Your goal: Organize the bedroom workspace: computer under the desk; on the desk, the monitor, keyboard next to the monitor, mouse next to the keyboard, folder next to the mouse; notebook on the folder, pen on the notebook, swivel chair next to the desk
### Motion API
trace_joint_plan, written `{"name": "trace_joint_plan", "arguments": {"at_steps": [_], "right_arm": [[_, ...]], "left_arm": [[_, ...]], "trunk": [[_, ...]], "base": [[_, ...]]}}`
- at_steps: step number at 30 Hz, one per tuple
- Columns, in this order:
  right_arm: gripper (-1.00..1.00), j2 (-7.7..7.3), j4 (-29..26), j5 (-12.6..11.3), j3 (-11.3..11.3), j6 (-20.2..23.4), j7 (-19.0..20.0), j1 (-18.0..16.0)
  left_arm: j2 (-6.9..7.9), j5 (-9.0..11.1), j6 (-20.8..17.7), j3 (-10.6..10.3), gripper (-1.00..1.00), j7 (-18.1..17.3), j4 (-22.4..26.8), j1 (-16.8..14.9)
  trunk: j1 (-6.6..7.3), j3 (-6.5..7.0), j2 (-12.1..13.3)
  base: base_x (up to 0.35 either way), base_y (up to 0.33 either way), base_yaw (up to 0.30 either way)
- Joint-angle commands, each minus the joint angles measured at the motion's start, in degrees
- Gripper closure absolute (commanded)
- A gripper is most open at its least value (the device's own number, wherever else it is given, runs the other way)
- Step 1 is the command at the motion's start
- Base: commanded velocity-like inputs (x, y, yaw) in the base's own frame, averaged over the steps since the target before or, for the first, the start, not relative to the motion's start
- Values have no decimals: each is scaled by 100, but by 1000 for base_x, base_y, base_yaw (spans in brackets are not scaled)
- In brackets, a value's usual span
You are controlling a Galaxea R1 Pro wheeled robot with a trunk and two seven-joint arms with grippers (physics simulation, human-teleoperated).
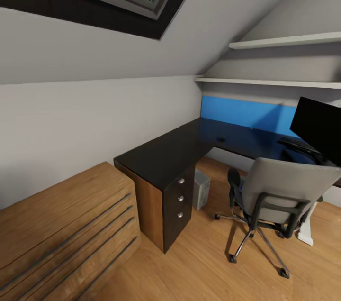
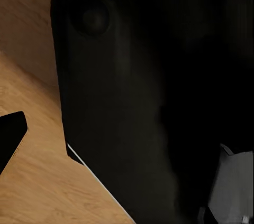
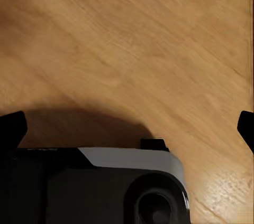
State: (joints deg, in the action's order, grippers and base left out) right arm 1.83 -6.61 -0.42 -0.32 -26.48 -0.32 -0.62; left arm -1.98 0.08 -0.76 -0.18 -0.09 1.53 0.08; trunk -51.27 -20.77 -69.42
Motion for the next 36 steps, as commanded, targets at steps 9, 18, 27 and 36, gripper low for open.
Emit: {"name": "trace_joint_plan", "arguments": {"at_steps": [9,18,27,36], "right_arm": [[-100,-35,-857,-1496,-20,-33,-3,-7],[-100,-180,-1221,-2099,-21,-199,0,-116],[-100,-494,-1279,-2080,-21,-656,26,-371],[-100,-596,-1391,-2050,-13,-691,38,-394]], "left_arm": [[7,1,351,-8,-100,-8,995,1],[120,1,1387,-1,-100,-8,1268,1],[171,-9,1449,-4,-100,-8,1405,1],[221,-25,1466,-8,-100,-21,1425,1]], "trunk": [[199,156,359],[396,317,720],[594,479,1081],[792,641,1442]], "base": [[0,0,-295],[0,0,-297],[0,0,-297],[0,0,-281]]}}
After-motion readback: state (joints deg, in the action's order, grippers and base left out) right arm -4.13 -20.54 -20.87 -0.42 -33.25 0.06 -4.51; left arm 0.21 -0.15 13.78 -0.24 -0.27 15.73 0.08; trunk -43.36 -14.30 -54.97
